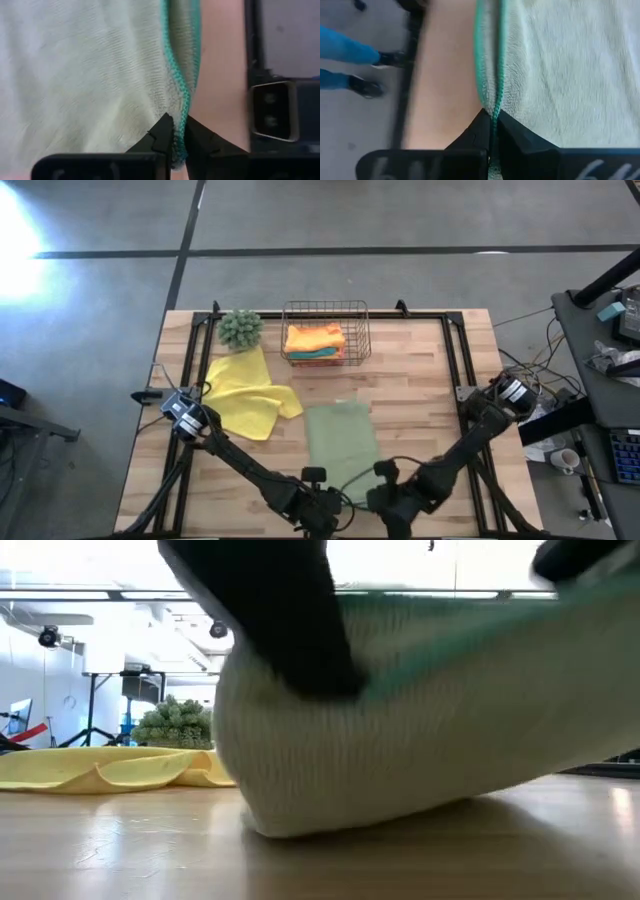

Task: Fold microfiber towels
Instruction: Fold the light green microfiber towel, then put the folded light green microfiber towel into the wire basket

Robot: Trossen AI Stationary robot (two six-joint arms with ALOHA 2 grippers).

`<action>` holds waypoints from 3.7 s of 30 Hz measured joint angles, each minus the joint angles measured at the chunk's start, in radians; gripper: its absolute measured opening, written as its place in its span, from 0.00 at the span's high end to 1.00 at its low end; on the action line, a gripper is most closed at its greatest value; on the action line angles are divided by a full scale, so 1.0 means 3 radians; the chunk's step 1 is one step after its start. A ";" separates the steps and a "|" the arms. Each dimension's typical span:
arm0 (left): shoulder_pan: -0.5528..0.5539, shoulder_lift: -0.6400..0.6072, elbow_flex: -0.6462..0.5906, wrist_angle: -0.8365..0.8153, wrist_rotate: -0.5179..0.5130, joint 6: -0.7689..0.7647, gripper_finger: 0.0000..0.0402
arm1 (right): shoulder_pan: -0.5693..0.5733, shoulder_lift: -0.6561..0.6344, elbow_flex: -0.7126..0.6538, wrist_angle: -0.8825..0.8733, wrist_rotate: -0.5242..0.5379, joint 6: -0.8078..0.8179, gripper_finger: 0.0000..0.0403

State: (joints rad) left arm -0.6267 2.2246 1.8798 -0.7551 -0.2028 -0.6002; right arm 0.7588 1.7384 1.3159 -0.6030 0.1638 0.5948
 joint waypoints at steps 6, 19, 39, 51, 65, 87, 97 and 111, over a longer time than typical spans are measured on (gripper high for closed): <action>-0.0072 -0.0098 0.0320 -0.0278 -0.0024 -0.0328 0.96 | 0.0155 0.0000 0.0164 -0.0019 0.0000 0.0442 0.98; 0.0083 -0.0170 0.0519 -0.0898 -0.0395 -0.0651 0.96 | 0.0071 -0.0001 0.0478 -0.0968 0.0666 0.0807 0.98; 0.0838 -0.0170 0.0168 -0.1270 -0.0476 -0.0586 0.96 | -0.0749 -0.0003 -0.0123 -0.1065 0.1116 0.0241 0.98; 0.0975 -0.0169 -0.0176 -0.1252 -0.0546 -0.0562 0.95 | -0.0900 -0.0007 -0.0395 -0.0702 0.1276 -0.0218 0.98; 0.1009 -0.0199 -0.0150 -0.1304 -0.0539 -0.0404 0.68 | -0.0913 -0.0096 -0.0424 -0.0700 0.1312 -0.0253 0.78; 0.0158 -0.0683 -0.0122 -0.0745 -0.0902 -0.0059 0.56 | 0.0130 -0.1809 -0.1044 -0.0413 0.0605 0.0355 0.83; -0.0061 -0.0214 -0.0106 -0.0528 -0.0936 0.0017 0.56 | 0.0552 -0.1598 -0.1542 0.0734 0.0739 0.0339 0.77; 0.0022 0.0009 -0.0128 -0.0188 -0.0901 0.0321 0.56 | 0.0443 -0.0570 -0.1136 0.0808 0.1044 -0.0776 0.54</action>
State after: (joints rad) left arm -0.6200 2.2271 1.8416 -0.8116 -0.4730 -0.5038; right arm 0.8916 1.5675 0.9752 -0.3605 0.4770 0.3619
